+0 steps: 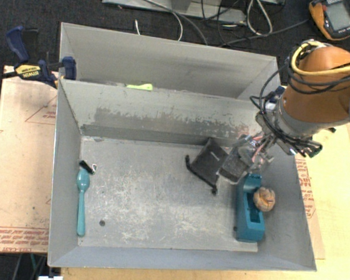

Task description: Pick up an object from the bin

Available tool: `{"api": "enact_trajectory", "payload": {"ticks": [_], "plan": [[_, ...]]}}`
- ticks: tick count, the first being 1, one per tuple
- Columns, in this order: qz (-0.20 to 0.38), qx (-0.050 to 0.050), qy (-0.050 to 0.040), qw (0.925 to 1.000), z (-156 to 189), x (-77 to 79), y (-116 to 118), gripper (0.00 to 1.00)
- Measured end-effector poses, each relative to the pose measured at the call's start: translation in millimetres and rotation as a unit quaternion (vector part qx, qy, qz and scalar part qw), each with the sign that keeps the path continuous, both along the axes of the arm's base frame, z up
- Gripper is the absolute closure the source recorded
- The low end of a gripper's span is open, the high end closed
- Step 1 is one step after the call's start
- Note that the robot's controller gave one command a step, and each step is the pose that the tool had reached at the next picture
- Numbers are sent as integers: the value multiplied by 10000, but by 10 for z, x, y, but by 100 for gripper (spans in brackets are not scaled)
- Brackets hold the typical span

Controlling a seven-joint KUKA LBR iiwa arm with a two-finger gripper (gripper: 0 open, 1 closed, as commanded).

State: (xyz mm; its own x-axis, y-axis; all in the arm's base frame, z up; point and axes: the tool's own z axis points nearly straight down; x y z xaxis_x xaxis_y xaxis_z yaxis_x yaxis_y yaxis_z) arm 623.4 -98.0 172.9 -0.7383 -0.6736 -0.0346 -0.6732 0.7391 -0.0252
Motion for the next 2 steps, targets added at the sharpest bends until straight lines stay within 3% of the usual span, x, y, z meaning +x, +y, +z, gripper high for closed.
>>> {"api": "enact_trajectory", "payload": {"ticks": [1,2], "plan": [[-801,36,-39,9968,-327,53,27,100],[-132,8,-6,9999,-549,-134,-4,100]]}}
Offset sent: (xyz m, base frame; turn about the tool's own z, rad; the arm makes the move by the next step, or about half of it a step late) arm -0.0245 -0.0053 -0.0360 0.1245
